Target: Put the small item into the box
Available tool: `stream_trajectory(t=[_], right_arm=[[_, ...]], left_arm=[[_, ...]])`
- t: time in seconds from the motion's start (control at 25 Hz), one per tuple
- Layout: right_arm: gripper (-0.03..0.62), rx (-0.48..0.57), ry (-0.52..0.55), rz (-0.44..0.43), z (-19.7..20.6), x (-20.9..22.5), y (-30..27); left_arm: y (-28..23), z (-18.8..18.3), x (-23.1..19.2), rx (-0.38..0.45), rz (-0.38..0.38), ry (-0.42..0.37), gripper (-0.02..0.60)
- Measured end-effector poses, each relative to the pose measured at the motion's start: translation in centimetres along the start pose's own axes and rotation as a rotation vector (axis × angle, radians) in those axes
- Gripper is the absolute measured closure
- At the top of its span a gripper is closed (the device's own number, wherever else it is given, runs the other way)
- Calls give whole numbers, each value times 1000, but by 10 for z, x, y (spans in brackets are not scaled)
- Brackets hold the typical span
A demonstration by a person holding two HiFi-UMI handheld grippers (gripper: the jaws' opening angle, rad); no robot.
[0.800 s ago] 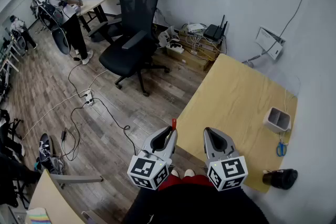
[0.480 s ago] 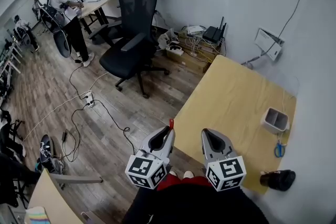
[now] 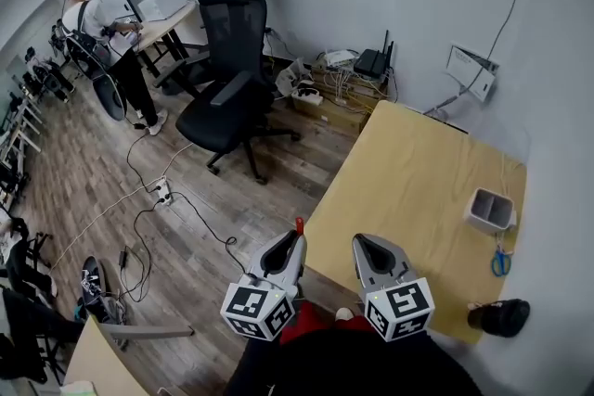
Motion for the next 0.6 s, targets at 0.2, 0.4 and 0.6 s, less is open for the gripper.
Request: stream_trajectory(t=[0.2,0.4,0.6], right_arm=[[586,14,-18,28,-3,0,-18],[586,12,-25,72,-3,0,-46],[586,19,-35,130,-8,-2,-84]], left_arm=[[-6,-5,-21,11,-10,-9,575],[-23,-10,-47,17,45,10,577],[-46,-18,-75,9,121,15,577]])
Point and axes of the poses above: the fingertips, and each gripper's own axes: y backward along the fingers, x to its right, z out of its underside, the point moved 1 cm from there along y, backward along the fingers, and after that the axes turned 5 degrees about x, right-handed, at the moved point
